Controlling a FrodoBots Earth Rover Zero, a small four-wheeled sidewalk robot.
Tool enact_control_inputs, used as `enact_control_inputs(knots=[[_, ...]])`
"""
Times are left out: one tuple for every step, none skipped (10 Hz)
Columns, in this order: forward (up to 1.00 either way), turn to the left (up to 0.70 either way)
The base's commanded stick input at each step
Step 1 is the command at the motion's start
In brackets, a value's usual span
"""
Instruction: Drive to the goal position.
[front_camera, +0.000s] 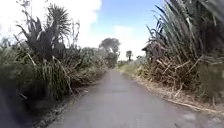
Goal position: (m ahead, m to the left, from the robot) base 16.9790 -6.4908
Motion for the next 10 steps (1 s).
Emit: enact_control_inputs(knots=[[0.50,0.03],[0.50,0.04],[0.50,0.04],[0.50,0.04],[0.50,0.04],[0.50,0.04],[0.50,0.04],[0.50,0.03],[0.50,0.00],[0.50,0.00]])
